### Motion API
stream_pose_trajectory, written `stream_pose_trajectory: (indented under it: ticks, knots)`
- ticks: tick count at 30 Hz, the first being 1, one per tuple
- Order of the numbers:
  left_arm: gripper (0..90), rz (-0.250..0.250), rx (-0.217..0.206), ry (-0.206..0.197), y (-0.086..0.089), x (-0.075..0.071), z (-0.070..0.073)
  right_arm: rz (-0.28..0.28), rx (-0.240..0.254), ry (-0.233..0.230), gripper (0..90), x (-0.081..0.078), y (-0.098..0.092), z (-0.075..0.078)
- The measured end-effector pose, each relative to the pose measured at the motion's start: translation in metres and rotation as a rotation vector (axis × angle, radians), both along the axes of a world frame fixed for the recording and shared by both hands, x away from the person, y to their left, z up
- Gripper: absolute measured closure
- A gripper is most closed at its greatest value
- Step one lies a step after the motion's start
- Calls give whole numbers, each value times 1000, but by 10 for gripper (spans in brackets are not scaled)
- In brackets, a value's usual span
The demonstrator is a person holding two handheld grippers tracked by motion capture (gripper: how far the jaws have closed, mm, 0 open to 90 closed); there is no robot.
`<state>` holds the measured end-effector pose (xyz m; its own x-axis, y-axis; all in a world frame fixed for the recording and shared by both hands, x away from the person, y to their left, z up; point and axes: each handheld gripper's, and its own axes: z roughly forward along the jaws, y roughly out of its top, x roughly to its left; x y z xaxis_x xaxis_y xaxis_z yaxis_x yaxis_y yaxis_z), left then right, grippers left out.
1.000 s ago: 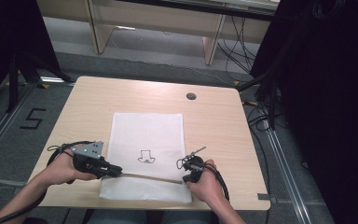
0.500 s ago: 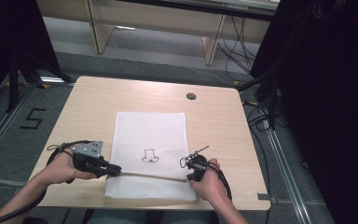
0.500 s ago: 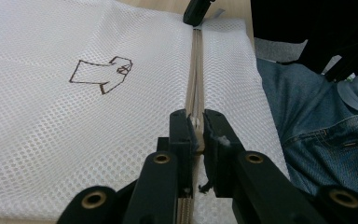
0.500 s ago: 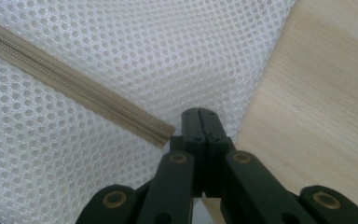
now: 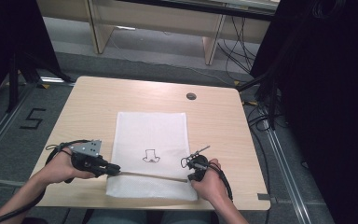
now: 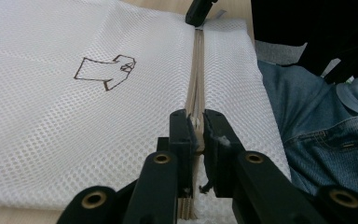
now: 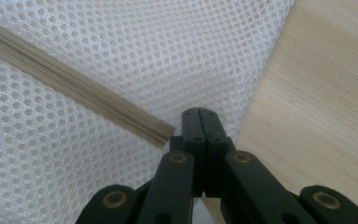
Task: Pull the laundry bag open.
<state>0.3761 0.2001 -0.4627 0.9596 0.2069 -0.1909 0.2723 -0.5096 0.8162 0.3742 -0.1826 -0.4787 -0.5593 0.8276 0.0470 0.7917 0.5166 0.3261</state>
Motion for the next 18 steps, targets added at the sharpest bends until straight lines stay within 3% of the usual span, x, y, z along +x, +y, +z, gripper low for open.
stream_pose_trajectory:
  ticks: [1, 3, 5, 8, 9, 14, 17, 18]
  knots:
    - [820, -1, 1, 2, 0, 0, 0, -26, 3, 19, 900, -1, 1, 1]
    - [820, 0, 9, 1, 0, 0, 0, 4, 0, -2, 900, 0, 0, 0]
    - [821, -15, 3, -9, 0, 1, -1, -12, -3, 10, 900, 0, 1, 0]
    - [821, 1, 4, 3, 2, 0, -1, -17, 1, 11, 900, 0, 0, 0]
    - [821, -9, 13, -12, 3, 2, 0, -10, 0, 4, 900, 0, 0, 0]
    - [821, 6, 5, 2, 2, 0, 1, -9, 3, 8, 900, 0, 0, 1]
    - [820, -18, 12, -20, 3, 2, 0, -4, 0, 4, 900, 0, -1, 0]
    - [820, 2, 13, -1, 3, 1, 0, -10, 1, 9, 900, 0, 0, 0]
